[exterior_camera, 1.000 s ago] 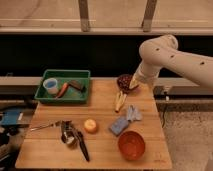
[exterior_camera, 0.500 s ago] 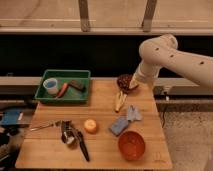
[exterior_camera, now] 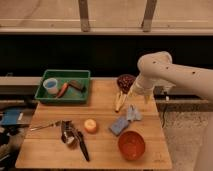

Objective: Place towel in red bowl

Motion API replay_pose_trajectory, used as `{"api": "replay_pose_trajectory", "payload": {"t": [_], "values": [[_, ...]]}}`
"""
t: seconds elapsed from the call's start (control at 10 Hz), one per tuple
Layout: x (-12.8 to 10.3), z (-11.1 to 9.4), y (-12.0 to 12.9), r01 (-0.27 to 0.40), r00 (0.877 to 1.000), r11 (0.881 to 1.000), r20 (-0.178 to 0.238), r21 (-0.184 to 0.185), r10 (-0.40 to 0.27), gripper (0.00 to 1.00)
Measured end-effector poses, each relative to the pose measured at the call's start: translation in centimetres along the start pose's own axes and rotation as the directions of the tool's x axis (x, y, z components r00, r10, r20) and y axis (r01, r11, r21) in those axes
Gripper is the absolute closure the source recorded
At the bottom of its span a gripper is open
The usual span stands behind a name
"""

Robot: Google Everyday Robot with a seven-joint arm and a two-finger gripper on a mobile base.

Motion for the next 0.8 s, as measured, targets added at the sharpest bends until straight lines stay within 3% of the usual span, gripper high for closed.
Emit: {"api": "replay_pose_trajectory", "payload": {"t": [0.5, 0.8], "values": [[0.8, 3.9, 0.3, 0.004, 0.997, 1.0, -0.077, -0.022, -0.006, 0.35], [0.3, 8.7, 0.7, 0.019, 0.994, 0.999, -0.104, -0.036, -0.022, 0.35]]}}
